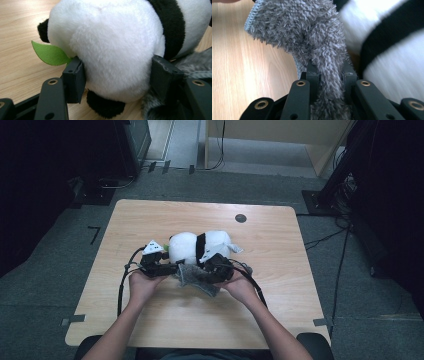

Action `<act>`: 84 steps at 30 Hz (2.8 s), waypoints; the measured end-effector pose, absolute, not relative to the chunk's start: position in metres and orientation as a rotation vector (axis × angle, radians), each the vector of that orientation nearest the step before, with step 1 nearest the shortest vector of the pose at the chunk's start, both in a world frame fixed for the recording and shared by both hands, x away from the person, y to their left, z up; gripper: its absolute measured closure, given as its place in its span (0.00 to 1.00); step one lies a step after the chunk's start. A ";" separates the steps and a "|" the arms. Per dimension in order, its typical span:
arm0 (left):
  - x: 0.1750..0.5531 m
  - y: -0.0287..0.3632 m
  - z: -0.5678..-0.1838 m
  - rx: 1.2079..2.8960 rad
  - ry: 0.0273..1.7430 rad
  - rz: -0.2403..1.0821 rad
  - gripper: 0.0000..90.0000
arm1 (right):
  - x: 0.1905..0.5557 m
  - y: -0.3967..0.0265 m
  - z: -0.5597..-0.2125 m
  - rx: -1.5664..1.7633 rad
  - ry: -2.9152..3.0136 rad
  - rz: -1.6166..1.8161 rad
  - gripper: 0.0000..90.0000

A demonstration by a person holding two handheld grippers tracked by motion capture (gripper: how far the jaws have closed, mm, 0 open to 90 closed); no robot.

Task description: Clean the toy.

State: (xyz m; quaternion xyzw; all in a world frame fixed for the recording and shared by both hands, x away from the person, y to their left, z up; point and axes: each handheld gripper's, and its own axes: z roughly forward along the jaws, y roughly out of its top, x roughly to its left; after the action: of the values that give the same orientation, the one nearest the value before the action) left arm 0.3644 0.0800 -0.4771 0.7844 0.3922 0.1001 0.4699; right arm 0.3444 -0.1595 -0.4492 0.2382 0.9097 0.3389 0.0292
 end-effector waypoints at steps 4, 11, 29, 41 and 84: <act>0.364 0.080 -0.478 1.919 0.965 0.248 0.39 | 0.352 -0.145 -0.454 0.721 2.803 1.011 0.84; 0.363 0.081 -0.479 1.922 0.964 0.256 0.39 | 0.356 -0.147 -0.458 0.732 2.776 1.002 0.84; 0.364 0.081 -0.479 1.923 0.959 0.247 0.40 | 0.337 -0.230 -0.451 0.877 2.701 0.967 0.83; 0.366 0.083 -0.479 1.922 0.947 0.235 0.40 | 0.344 -0.282 -0.459 1.066 2.619 0.962 0.83; 0.366 0.083 -0.480 1.918 0.936 0.242 0.38 | 0.377 -0.328 -0.421 1.370 2.240 0.994 0.85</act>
State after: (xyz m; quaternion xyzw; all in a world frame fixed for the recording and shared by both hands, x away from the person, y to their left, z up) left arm 0.3663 0.0828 -0.4803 0.7850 0.3831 0.0991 0.4765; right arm 0.3771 -0.3276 -0.4208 0.4812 0.7868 0.3491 0.1661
